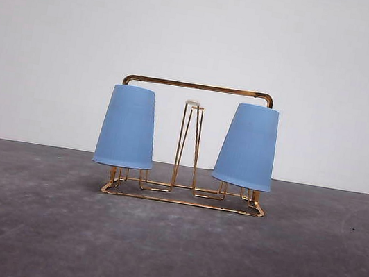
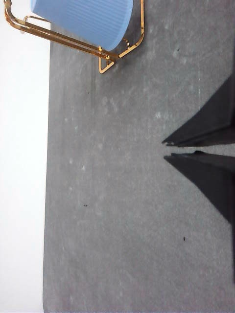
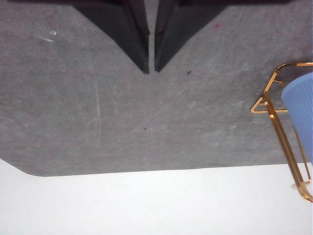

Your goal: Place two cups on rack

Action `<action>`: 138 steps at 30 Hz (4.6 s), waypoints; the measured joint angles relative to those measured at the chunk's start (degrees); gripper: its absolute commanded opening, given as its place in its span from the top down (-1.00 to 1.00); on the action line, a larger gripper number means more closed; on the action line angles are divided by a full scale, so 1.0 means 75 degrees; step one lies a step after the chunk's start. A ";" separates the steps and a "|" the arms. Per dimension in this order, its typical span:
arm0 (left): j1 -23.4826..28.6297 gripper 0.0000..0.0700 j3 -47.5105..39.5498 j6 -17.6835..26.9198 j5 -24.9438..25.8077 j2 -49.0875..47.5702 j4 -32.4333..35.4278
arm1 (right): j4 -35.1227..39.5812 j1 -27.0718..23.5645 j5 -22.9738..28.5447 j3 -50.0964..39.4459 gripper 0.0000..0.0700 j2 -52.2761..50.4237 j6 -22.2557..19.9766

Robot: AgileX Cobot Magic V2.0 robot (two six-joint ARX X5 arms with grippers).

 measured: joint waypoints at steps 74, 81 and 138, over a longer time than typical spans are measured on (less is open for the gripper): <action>-0.0001 1.00 0.0000 0.0000 0.0000 0.0000 0.0000 | 0.0000 0.0000 0.0000 0.0000 0.95 -0.0001 0.0002; -0.0001 1.00 0.0000 0.0000 0.0000 0.0000 -0.0001 | 0.0000 0.0000 0.0000 0.0000 0.95 0.0002 0.0000; -0.0001 1.00 0.0000 0.0000 0.0000 0.0000 0.0000 | 0.0000 0.0000 0.0000 0.0000 0.95 0.0001 0.0000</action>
